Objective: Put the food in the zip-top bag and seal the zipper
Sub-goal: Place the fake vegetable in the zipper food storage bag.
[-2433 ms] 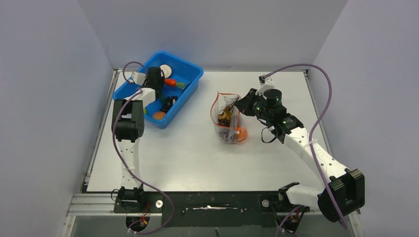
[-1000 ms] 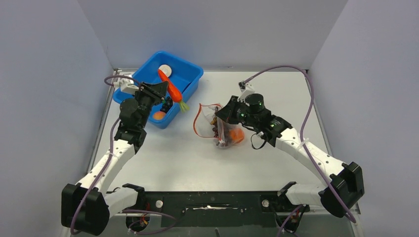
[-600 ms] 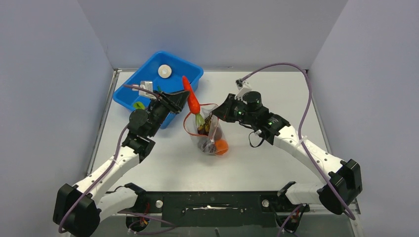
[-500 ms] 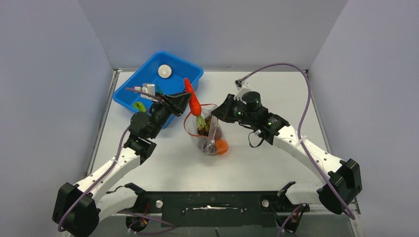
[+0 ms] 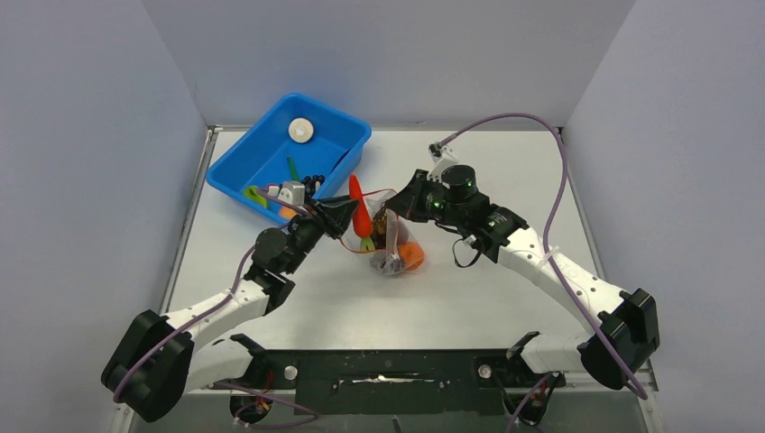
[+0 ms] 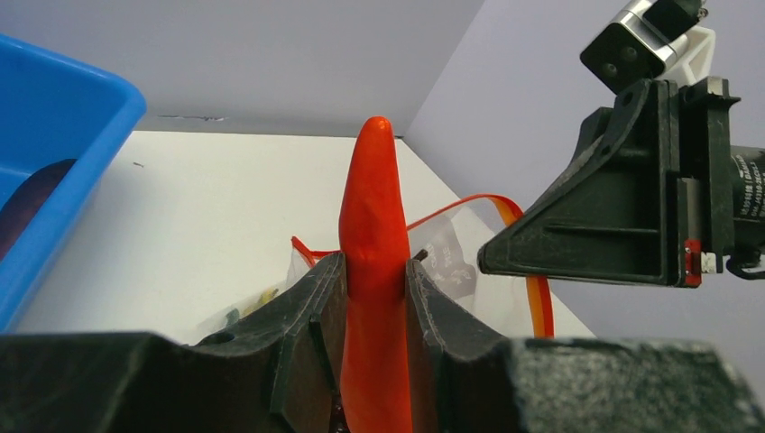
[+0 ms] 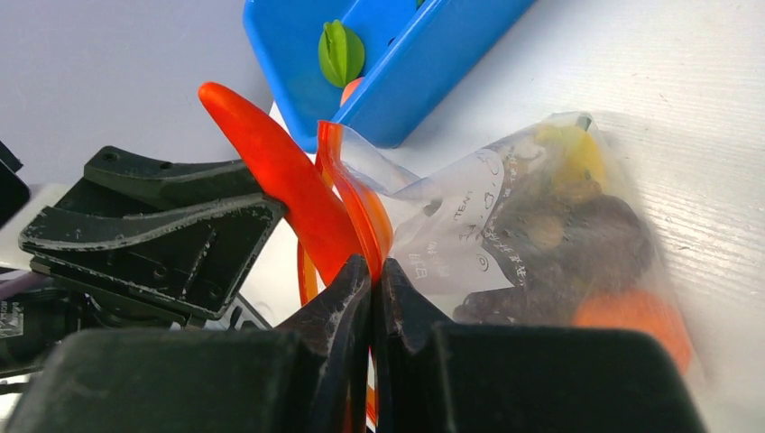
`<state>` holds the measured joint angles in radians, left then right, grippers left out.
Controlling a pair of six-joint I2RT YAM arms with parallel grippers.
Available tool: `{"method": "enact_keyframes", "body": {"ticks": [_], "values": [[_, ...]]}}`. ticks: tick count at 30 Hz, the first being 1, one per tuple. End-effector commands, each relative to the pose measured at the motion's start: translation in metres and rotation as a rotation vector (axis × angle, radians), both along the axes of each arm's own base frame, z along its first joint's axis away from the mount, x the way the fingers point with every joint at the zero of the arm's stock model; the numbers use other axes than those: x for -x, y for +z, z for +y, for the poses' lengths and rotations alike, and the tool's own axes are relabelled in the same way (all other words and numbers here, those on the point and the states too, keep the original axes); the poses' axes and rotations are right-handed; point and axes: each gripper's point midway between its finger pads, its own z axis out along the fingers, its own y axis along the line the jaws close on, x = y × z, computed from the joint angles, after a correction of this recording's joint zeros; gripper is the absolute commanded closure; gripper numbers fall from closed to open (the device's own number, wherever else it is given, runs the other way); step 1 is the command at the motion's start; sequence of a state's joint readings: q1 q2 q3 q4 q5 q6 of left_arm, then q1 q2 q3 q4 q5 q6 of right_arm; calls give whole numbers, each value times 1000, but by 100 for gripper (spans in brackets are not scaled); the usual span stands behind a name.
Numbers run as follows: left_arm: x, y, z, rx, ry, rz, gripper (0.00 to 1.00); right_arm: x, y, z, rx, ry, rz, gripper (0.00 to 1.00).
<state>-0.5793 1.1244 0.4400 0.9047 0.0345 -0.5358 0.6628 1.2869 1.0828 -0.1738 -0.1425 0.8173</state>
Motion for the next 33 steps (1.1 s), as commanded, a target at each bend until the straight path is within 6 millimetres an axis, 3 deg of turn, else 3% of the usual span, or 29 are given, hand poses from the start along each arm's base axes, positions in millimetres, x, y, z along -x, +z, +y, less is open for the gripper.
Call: {"method": "enact_keyframes", "body": {"ticks": [1, 7, 15, 18, 23, 28, 33], "values": [[16, 40, -6, 110, -52, -152, 91, -8, 50, 10, -94, 6, -116, 100], [34, 28, -22, 77, -123, -196, 90, -10, 53, 12, -102, 8, -122, 100], [41, 0, -26, 9, -143, -203, 74, -9, 57, 9, -103, -1, -132, 100], [40, 1, -20, 9, -113, -207, 61, -7, 57, 6, -98, -6, -136, 100], [40, 3, -17, -84, -96, -205, 50, -7, 57, 2, -86, -16, -141, 100], [27, 0, 6, -166, 37, -100, 49, -7, 60, -1, -81, -19, -151, 100], [17, -18, 28, -261, 156, 12, 49, -8, 59, -5, -67, -27, -156, 100]]}}
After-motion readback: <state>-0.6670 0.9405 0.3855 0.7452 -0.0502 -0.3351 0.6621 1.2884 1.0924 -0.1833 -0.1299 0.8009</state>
